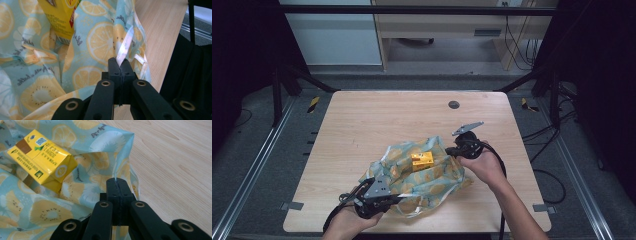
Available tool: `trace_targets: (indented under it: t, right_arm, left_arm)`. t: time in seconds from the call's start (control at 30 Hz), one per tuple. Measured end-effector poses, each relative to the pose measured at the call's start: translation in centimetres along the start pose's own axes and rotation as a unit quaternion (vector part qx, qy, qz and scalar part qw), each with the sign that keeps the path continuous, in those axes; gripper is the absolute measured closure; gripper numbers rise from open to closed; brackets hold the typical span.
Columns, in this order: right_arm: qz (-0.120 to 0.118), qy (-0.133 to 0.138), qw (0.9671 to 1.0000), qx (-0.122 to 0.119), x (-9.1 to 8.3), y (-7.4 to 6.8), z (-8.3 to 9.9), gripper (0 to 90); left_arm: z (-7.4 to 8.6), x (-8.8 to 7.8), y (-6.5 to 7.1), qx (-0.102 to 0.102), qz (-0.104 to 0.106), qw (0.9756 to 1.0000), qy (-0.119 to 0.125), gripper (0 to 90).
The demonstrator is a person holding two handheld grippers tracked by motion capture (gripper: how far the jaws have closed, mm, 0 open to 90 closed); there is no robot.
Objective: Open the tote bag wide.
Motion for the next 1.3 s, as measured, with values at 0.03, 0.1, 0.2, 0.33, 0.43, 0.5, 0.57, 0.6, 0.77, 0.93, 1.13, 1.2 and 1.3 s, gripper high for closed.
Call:
trace_targets:
  t: [0.03, 0.1, 0.2, 0.33, 0.43, 0.5, 0.57, 0.6, 0.77, 0.93, 1.13, 1.2, 1.3]
  right_arm:
    - [-0.001, 0.003, 1.0, 0.0, -0.1, -0.1, 0.1, 90.0]
    - [0.004, 0.01, 0.9999, -0.007, -0.2, -0.1, 0.3, 90.0]
    - [0.009, 0.021, 0.9997, -0.012, -0.3, -0.3, 0.7, 90.0]
    - [0.023, 0.029, 0.9993, -0.004, -0.2, 0.4, 1.8, 90.0]
    - [0.027, 0.03, 0.9992, -0.003, 0.0, 0.8, 2.3, 90.0]
    - [0.03, 0.028, 0.9992, -0.001, 0.2, 1.2, 2.7, 90.0]
    - [0.032, 0.027, 0.9991, 0.003, 0.5, 1.4, 3.1, 90.0]
    - [0.032, 0.025, 0.9992, 0.003, 0.6, 1.5, 3.2, 90.0]
    - [0.047, 0.015, 0.9988, -0.003, 1.2, 2.2, 3.2, 90.0]
    - [0.057, 0.003, 0.9983, 0.006, 1.9, 3.0, 3.0, 90.0]
    - [0.073, -0.004, 0.9973, 0.012, 2.9, 4.3, 2.4, 90.0]
    - [0.08, -0.005, 0.9967, 0.014, 3.3, 4.9, 1.8, 90.0]
    - [0.084, -0.007, 0.9963, 0.015, 3.4, 5.2, 1.4, 90.0]
  left_arm:
    - [0.1, 0.1, 0.0, -0.003, 0.0, 1.0, 0.001, 90.0]
    - [0.4, 0.3, -0.2, -0.005, -0.003, 1.0, -0.002, 90.0]
    - [0.8, 0.5, -0.4, -0.005, -0.015, 0.9999, -0.007, 90.0]
    - [1.6, 1.0, -1.1, -0.014, -0.023, 0.9995, -0.018, 90.0]
    - [2.2, 1.3, -1.9, -0.025, -0.023, 0.9991, -0.025, 90.0]
    - [2.5, 1.6, -2.2, -0.032, -0.021, 0.9989, -0.027, 90.0]
    - [2.7, 1.8, -2.5, -0.034, -0.021, 0.9986, -0.035, 90.0]
    - [2.8, 2.0, -2.6, -0.035, -0.018, 0.9985, -0.038, 90.0]
    - [3.3, 2.6, -2.8, -0.037, -0.014, 0.9979, -0.052, 90.0]
    - [3.6, 2.9, -2.7, -0.04, -0.012, 0.9977, -0.054, 90.0]
    - [3.6, 3.3, -2.4, -0.041, -0.009, 0.9975, -0.056, 90.0]
    - [3.5, 3.4, -2.2, -0.039, -0.006, 0.9976, -0.056, 90.0]
    - [3.2, 3.6, -1.7, -0.036, -0.001, 0.9978, -0.055, 90.0]
Point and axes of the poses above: each handheld gripper's, and its own axes: x roughly forward along the jaws, z roughly out of its underside, y roughly to its right, the point moved 4 cm from there along x, roughly forward along the jaws, and after that the axes turned 12 degrees about -y, right-handed, at the moved point
